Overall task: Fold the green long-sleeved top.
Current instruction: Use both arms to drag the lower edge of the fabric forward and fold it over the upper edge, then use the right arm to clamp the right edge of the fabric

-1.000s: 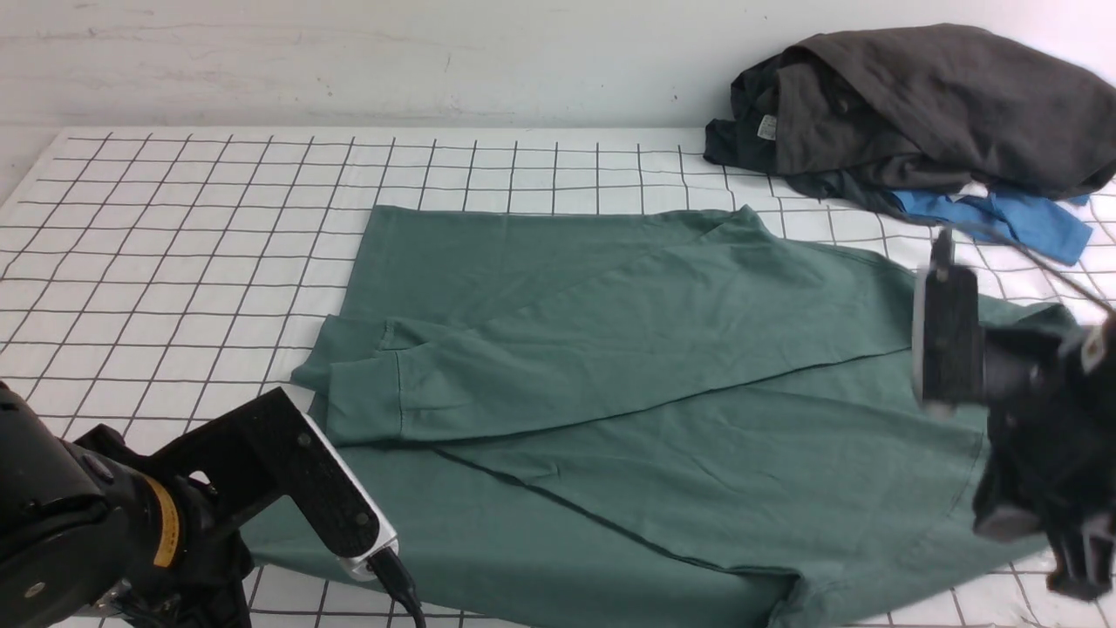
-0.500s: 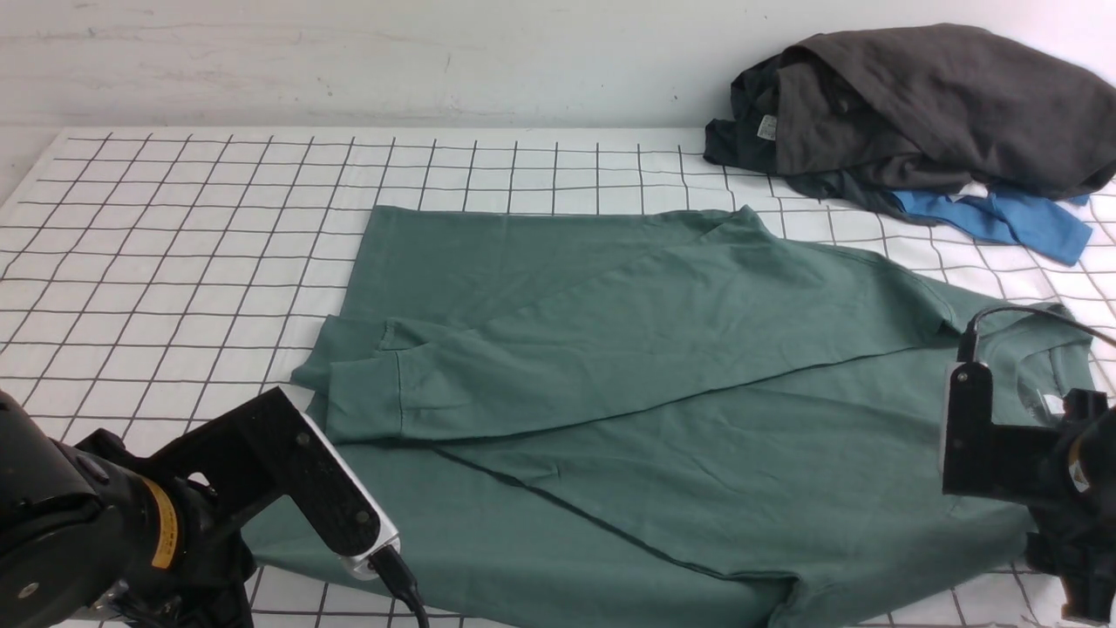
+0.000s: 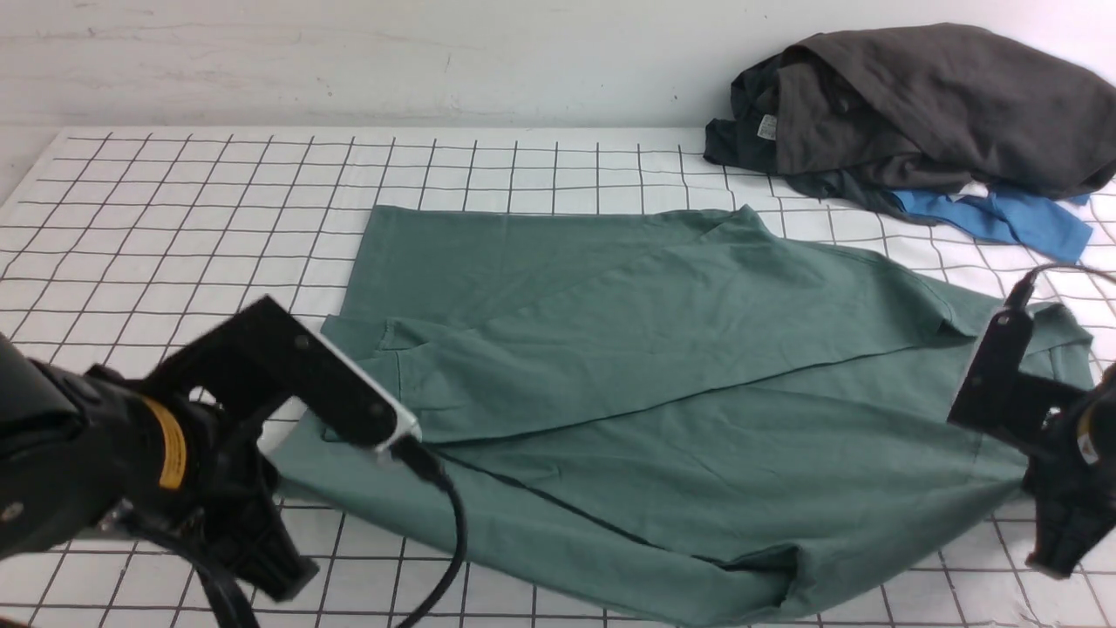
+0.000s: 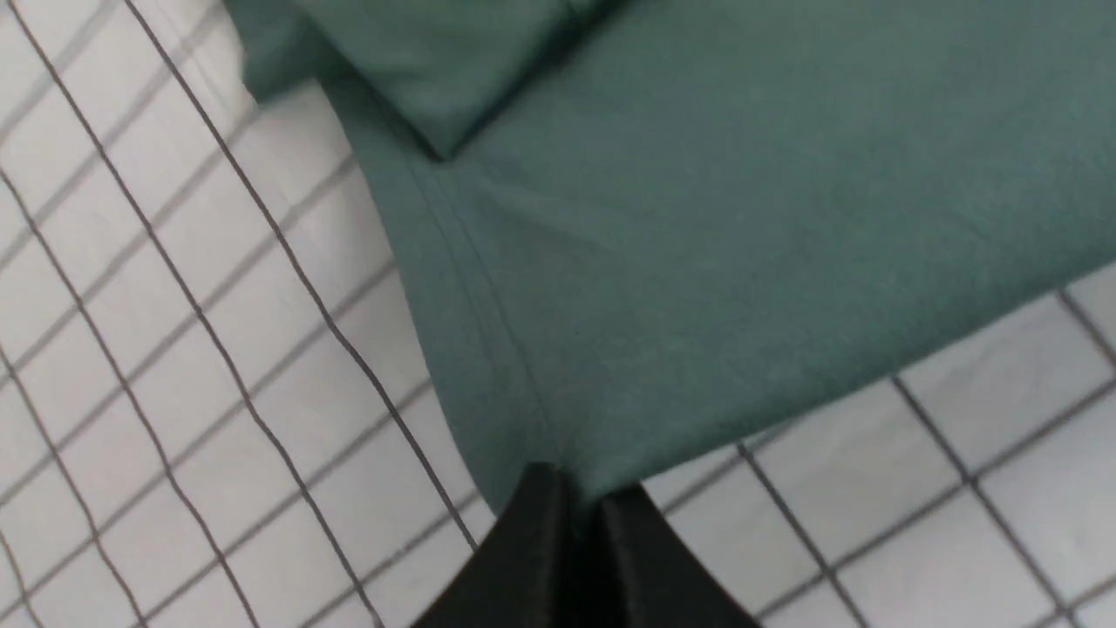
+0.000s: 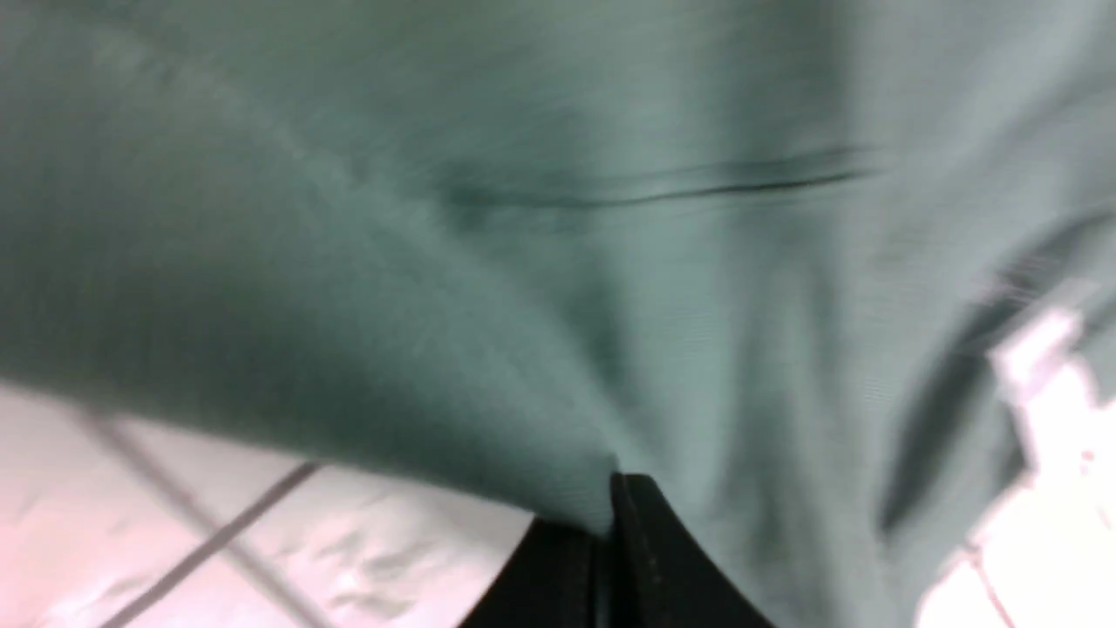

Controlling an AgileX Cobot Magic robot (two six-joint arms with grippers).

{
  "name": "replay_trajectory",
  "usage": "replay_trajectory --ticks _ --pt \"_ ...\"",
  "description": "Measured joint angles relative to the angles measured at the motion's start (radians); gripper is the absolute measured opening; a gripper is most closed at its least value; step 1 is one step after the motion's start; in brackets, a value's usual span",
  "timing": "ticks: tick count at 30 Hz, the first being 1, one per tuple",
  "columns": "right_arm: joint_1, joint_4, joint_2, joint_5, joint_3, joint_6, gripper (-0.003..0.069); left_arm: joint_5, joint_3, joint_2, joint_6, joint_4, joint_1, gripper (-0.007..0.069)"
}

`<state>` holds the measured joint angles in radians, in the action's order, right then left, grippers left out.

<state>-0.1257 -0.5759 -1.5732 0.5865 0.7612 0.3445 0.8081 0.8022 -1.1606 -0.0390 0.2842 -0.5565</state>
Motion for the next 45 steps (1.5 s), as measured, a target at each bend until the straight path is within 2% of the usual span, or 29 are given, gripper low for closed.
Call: replay_trajectory --ticks 5,9,12,14,15,17,19,22,26,27,28,30,32,33,36,39,41,44,45 --pt "0.0 0.014 0.005 0.06 0.162 -0.137 -0.0002 -0.047 0.175 -0.076 -0.062 0.0 0.108 0.0006" --pt "0.001 0.043 -0.055 0.053 0.355 -0.168 -0.0002 -0.112 0.357 -0.244 -0.063 0.002 0.226 0.0006" --pt "0.001 0.062 -0.152 0.048 0.506 -0.172 -0.0002 -0.127 0.511 -0.403 -0.062 0.004 0.294 0.0006" --pt "0.001 0.093 -0.284 0.059 0.665 -0.176 -0.0002 -0.128 0.689 -0.581 -0.062 0.004 0.348 0.0006" --pt "0.001 0.095 -0.295 0.062 0.677 -0.176 -0.0002 -0.126 0.703 -0.609 -0.062 0.004 0.352 0.0006" --pt "0.001 0.151 -0.439 0.101 0.837 -0.197 -0.0002 -0.089 0.915 -0.79 -0.08 0.004 0.387 0.0017" --pt "0.001 0.184 -0.504 0.124 0.912 -0.219 0.0001 -0.067 0.994 -0.858 -0.087 0.0 0.395 0.0029" --pt "0.001 0.288 -0.661 0.239 1.122 -0.295 0.0058 0.037 1.261 -1.08 -0.097 -0.013 0.406 0.0138" --pt "0.001 0.381 -0.728 0.35 1.264 -0.328 0.0193 0.156 1.543 -1.244 -0.1 -0.012 0.408 0.0319" --pt "0.001 0.383 -0.729 0.356 1.269 -0.328 0.0199 0.162 1.543 -1.25 -0.099 -0.012 0.408 0.0329" --pt "0.001 0.403 -0.729 0.402 1.304 -0.329 0.0245 0.215 1.633 -1.283 -0.079 -0.012 0.408 0.0401" --pt "0.0 0.424 -0.717 0.436 1.332 -0.323 0.0274 0.271 1.69 -1.291 -0.063 -0.014 0.408 0.0448" --pt "-0.002 0.457 -0.707 0.474 1.339 -0.292 0.0279 0.311 1.717 -1.289 -0.045 -0.024 0.408 0.0463" --pt "-0.009 0.515 -0.696 0.513 1.34 -0.225 0.0275 0.359 1.729 -1.282 -0.01 -0.051 0.408 0.0465" --pt "-0.032 0.706 -0.69 0.566 1.325 -0.035 0.0216 0.424 1.735 -1.278 0.093 -0.155 0.409 0.0424" --pt "-0.073 0.875 -0.69 0.556 1.256 0.124 0.0107 0.439 1.735 -1.279 0.175 -0.284 0.409 0.0307" --pt "-0.094 0.916 -0.697 0.517 1.217 0.194 0.0033 0.441 1.735 -1.278 0.21 -0.366 0.409 0.0198" --pt "-0.111 0.93 -0.731 0.446 1.196 0.252 -0.0002 0.444 1.735 -1.273 0.253 -0.447 0.402 0.006" --pt "-0.112 0.931 -0.751 0.414 1.196 0.274 -0.0008 0.444 1.735 -1.268 0.266 -0.464 0.398 0.0036"
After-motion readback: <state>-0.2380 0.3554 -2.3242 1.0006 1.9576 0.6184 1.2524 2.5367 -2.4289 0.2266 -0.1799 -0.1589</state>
